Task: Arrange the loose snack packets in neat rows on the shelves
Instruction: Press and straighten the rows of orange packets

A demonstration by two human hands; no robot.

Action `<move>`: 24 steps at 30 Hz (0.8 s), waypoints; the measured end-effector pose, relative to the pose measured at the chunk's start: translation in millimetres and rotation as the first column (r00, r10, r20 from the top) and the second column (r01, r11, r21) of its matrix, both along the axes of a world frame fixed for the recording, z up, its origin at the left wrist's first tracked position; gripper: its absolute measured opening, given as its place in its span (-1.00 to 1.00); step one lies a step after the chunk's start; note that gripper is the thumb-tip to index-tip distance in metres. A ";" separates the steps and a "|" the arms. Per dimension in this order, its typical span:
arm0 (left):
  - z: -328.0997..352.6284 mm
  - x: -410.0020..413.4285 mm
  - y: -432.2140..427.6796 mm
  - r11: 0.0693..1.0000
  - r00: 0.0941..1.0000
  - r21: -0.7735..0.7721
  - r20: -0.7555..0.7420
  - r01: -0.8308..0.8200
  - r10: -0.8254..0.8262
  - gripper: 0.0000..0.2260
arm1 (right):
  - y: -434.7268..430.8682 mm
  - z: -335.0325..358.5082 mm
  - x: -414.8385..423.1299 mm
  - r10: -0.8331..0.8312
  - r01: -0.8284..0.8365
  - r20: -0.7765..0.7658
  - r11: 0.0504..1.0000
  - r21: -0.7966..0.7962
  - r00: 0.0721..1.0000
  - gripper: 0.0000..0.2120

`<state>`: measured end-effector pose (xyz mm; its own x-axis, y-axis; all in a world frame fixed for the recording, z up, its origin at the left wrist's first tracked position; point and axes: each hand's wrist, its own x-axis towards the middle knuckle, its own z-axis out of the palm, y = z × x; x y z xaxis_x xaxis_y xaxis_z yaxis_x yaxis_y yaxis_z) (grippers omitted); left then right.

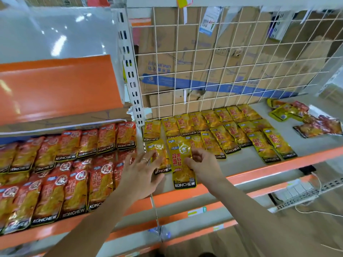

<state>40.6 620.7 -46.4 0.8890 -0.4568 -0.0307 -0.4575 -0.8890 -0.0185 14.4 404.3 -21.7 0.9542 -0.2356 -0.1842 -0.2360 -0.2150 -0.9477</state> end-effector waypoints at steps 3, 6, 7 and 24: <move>3.6 3.6 1.3 1.000 1.000 -0.010 0.015 -0.010 0.010 -0.43 | 10.9 -2.3 2.3 0.042 -0.041 0.011 0.998 -0.056 0.999 -0.88; 8.9 3.9 6.9 0.998 0.999 -0.056 0.015 -0.040 0.041 -0.43 | 18.0 -6.0 7.1 0.100 -0.099 0.004 0.991 -0.086 0.995 -0.88; 10.1 3.5 9.8 0.995 0.998 -0.078 0.012 -0.057 0.058 -0.41 | 19.9 -6.8 9.4 0.119 -0.119 0.001 0.989 -0.093 0.993 -0.87; 30.5 74.1 -15.0 0.993 0.992 0.005 -0.040 -0.122 0.122 -0.57 | 28.2 -16.3 24.4 0.367 -0.325 0.069 0.885 -0.334 0.928 -0.85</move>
